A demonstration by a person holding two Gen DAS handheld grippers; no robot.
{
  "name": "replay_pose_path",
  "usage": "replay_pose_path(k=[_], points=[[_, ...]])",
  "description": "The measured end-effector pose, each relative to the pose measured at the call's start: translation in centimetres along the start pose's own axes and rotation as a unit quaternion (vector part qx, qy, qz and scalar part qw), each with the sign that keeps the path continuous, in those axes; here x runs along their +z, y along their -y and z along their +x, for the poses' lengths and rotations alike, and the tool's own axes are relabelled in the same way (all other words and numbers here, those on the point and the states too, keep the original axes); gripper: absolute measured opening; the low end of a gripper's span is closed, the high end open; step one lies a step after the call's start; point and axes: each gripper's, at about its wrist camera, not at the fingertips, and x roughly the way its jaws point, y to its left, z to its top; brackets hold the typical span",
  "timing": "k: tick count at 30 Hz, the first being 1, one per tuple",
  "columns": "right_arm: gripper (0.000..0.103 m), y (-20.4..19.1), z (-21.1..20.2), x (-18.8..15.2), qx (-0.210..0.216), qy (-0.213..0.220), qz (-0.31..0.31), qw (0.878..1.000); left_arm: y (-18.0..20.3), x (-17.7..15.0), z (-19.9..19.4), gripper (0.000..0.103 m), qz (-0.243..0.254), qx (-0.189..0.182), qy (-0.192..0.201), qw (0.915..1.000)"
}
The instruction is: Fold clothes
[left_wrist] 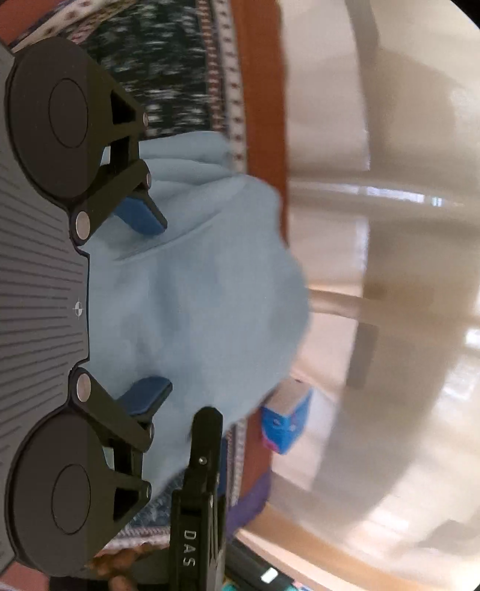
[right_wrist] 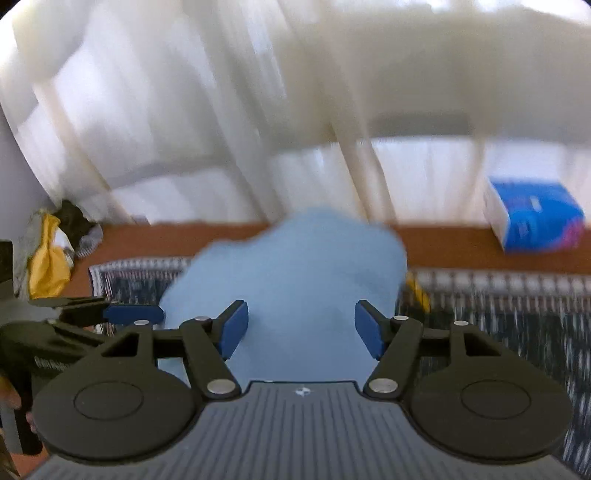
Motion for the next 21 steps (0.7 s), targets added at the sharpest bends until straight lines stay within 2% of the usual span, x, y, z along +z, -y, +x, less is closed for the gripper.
replay_pose_path(k=[2, 3, 13, 17, 19, 21], points=[[0.077, -0.7, 0.2, -1.7, -0.005, 0.008, 0.006, 1.000, -0.4, -0.9, 0.4, 0.092, -0.009, 0.003, 0.011, 0.9999], [0.081, -1.3, 0.5, -2.1, -0.010, 0.013, -0.010, 1.000, -0.4, -1.2, 0.6, 0.092, -0.004, 0.007, 0.012, 0.9999], [0.083, -2.1, 1.5, -3.4, -0.030, 0.037, -0.038, 0.998, -0.2, -1.2, 1.4, 0.093, 0.006, 0.020, 0.016, 0.9997], [0.081, -2.1, -0.4, -1.8, -0.025, 0.020, -0.028, 0.999, -0.2, -0.3, -2.4, 0.098, -0.034, 0.038, 0.013, 0.9986], [0.085, -2.5, -3.4, -2.1, -0.024, 0.039, -0.027, 0.999, -0.1, -1.6, -4.9, 0.103, -0.027, 0.038, 0.036, 0.9982], [0.089, -3.3, -5.7, -3.3, -0.032, 0.038, -0.062, 0.997, 0.2, -3.2, -6.2, 0.103, -0.014, 0.041, 0.043, 0.9981]])
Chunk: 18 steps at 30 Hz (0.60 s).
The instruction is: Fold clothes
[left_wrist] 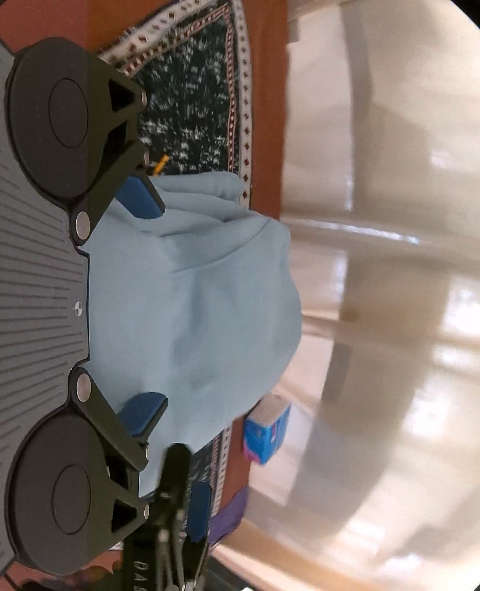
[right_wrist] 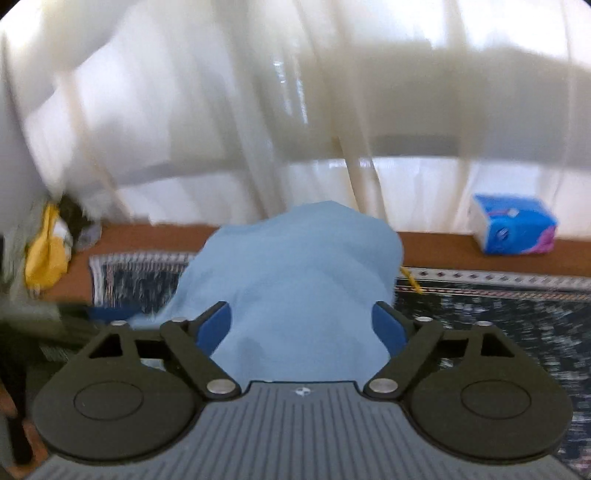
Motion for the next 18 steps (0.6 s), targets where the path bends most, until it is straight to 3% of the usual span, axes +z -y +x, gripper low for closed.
replay_pose_path(k=[3, 11, 15, 18], points=[[0.089, -0.7, -1.6, -2.4, 0.006, -0.021, -0.015, 1.000, 0.3, -2.2, 0.0, 0.101, 0.004, 0.005, -0.014, 0.9999], [0.094, -2.2, 0.7, -5.6, -0.006, -0.076, -0.072, 0.994, 0.0, -3.6, 2.2, 0.102, 0.006, 0.008, -0.034, 0.9994], [0.095, -0.9, -0.7, -3.9, 0.020, -0.065, -0.052, 0.996, -0.8, -1.8, 0.6, 0.100, -0.019, -0.002, -0.047, 0.9987], [0.093, 0.9, -2.7, -1.6, 0.053, -0.047, -0.013, 0.997, -3.2, 0.8, -2.9, 0.103, -0.077, -0.013, -0.004, 0.9970]])
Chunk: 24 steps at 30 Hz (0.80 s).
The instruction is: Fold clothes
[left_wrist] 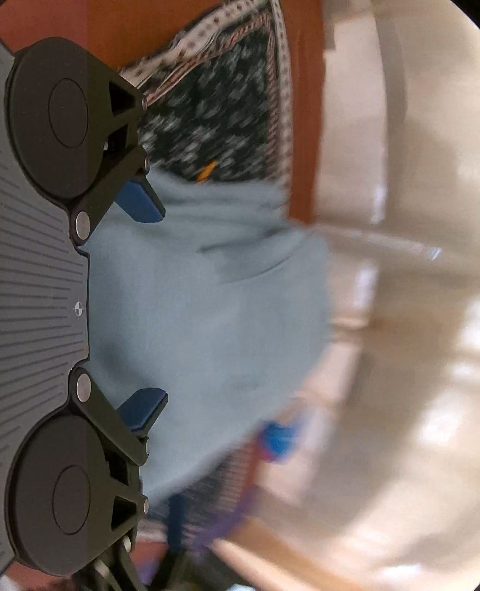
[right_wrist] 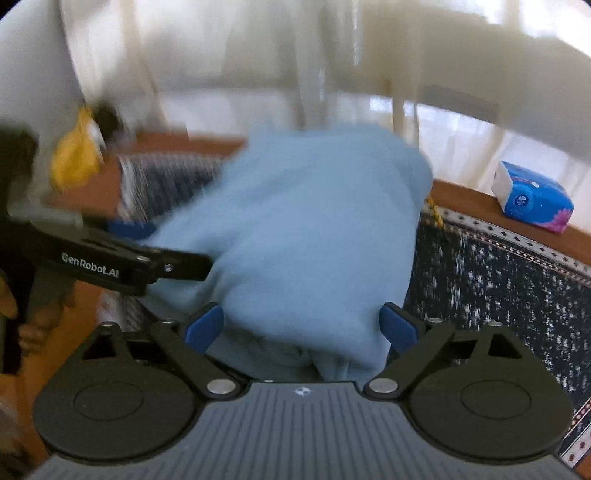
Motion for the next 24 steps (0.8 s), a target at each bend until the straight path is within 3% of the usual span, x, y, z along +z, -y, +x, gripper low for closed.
replay_pose_path(k=[3, 6, 10, 19, 24], points=[[0.100, 2.4, -1.6, 2.2, 0.031, 0.022, 0.050, 0.998, -3.8, 2.8, -0.1, 0.103, -0.052, 0.002, 0.010, 0.9986], [0.100, 6.2, -0.1, 4.2, 0.059, 0.012, 0.114, 0.992, -9.4, 3.6, 3.9, 0.103, -0.089, 0.004, -0.052, 0.9947], [0.100, 10.5, 3.9, 4.5, 0.064, -0.021, 0.199, 0.978, -12.8, 3.2, 8.0, 0.103, -0.113, 0.023, -0.105, 0.9877], [0.102, 13.1, 9.7, 2.7, 0.113, -0.065, 0.277, 0.952, -16.0, 3.4, 10.6, 0.103, -0.169, -0.058, -0.155, 0.9716], [0.102, 14.0, 11.4, 2.2, 0.167, -0.068, 0.318, 0.931, -18.1, 3.4, 9.9, 0.103, -0.217, -0.131, -0.150, 0.9555]])
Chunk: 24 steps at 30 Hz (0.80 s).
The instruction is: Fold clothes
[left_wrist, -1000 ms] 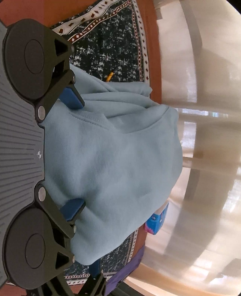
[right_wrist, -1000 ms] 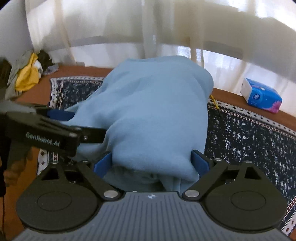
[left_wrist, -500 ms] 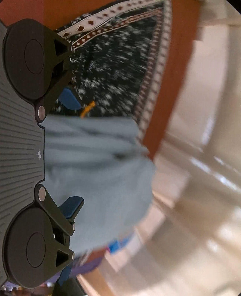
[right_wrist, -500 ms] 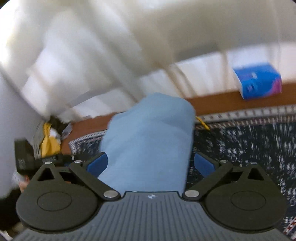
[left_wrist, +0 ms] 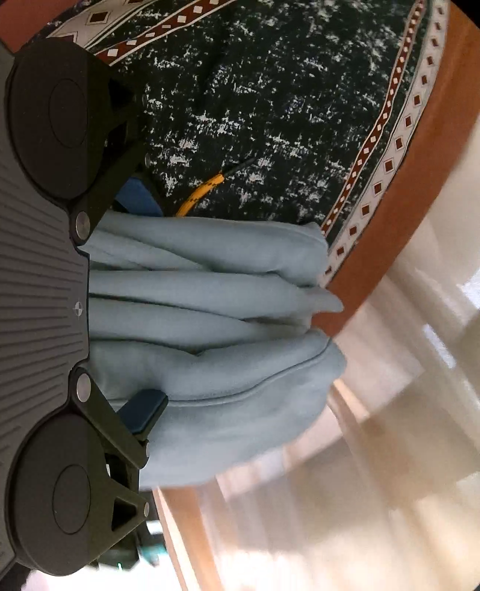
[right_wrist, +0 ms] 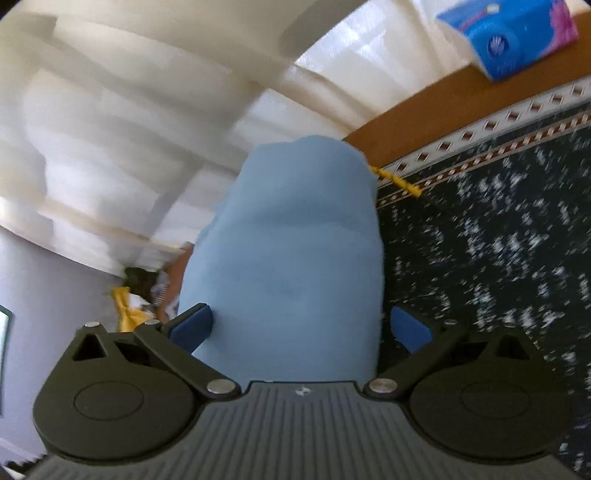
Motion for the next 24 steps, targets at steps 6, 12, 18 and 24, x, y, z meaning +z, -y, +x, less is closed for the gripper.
replay_pose_path(k=[6, 12, 18, 24], points=[[0.102, -0.5, -0.2, -0.4, 0.017, -0.033, 0.003, 0.999, -0.6, 0.0, -1.7, 0.103, -0.019, -0.047, 0.006, 0.9987], [0.103, -0.8, 0.5, -0.4, 0.011, -0.041, -0.009, 0.999, 0.1, 0.4, 0.2, 0.103, 0.009, -0.040, -0.021, 0.9989], [0.103, -0.8, 0.5, -0.4, 0.009, -0.040, -0.006, 0.999, 1.1, 0.6, 1.6, 0.103, 0.041, -0.026, -0.047, 0.9977], [0.103, -0.8, 1.0, -0.7, -0.003, -0.027, 0.018, 0.999, 3.2, 0.3, 1.8, 0.099, 0.079, -0.009, -0.043, 0.9959]])
